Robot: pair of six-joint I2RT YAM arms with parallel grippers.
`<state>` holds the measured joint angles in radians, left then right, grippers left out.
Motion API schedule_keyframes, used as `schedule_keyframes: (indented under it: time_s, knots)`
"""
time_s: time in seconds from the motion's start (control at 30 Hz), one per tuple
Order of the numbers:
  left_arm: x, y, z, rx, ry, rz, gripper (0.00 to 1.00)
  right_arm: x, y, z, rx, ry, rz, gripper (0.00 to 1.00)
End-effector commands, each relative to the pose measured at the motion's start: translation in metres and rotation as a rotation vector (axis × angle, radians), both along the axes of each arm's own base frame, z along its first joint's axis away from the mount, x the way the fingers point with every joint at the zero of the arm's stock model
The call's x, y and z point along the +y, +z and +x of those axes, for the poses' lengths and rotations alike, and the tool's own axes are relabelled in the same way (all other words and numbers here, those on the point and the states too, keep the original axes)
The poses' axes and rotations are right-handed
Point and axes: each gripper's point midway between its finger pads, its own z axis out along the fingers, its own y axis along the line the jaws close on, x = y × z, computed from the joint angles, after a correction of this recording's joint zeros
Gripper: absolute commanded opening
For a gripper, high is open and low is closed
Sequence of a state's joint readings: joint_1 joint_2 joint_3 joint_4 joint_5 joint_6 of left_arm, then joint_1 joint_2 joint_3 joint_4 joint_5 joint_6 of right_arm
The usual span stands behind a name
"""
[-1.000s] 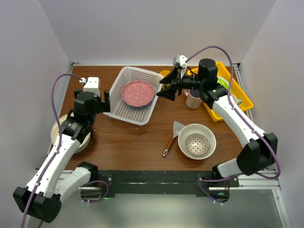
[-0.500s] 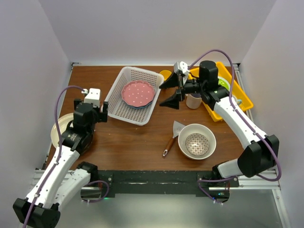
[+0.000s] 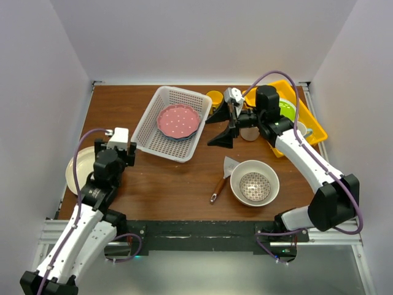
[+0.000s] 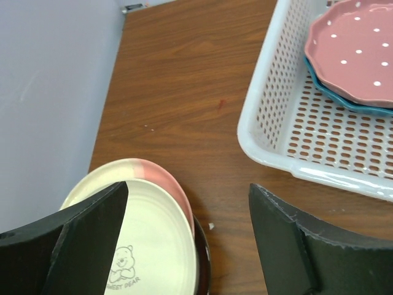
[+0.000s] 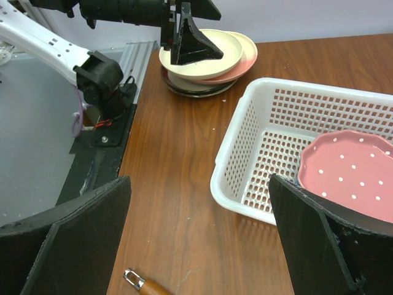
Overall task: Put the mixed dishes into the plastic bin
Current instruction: Pick up the plate from the corner of the board.
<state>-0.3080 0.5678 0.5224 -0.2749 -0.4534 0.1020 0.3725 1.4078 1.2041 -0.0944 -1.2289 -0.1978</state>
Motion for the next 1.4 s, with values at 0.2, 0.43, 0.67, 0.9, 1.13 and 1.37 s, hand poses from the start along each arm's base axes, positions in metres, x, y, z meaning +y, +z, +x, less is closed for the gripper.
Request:
schedule_keyframes:
  time_s: [0.2, 0.43, 0.67, 0.9, 1.13, 1.37]
  knots:
    - [0.025, 0.005, 0.013, -0.011, 0.143, 0.115, 0.93, -0.002, 0.015, 0.001, -0.062, -0.043, 0.027, 0.98]
    - [0.048, -0.002, 0.017, 0.104, 0.393, 0.086, 0.83, -0.002, 0.012, 0.006, -0.028, -0.07, 0.02, 0.98]
    - [0.061, 0.005, 0.019, 0.233, 0.502, -0.087, 0.77, -0.001, 0.012, 0.007, -0.018, -0.078, 0.019, 0.98]
    - [0.04, -0.009, 0.019, 0.304, 0.427, -0.204, 0.74, -0.002, 0.013, 0.009, -0.018, -0.087, 0.018, 0.98]
    - [0.042, -0.033, 0.019, 0.367, 0.502, -0.229, 0.74, -0.002, 0.013, 0.009, -0.02, -0.096, 0.018, 0.98]
    - [0.052, -0.058, 0.015, 0.399, 0.629, -0.221, 0.7, -0.002, 0.011, 0.01, -0.013, -0.098, 0.015, 0.98]
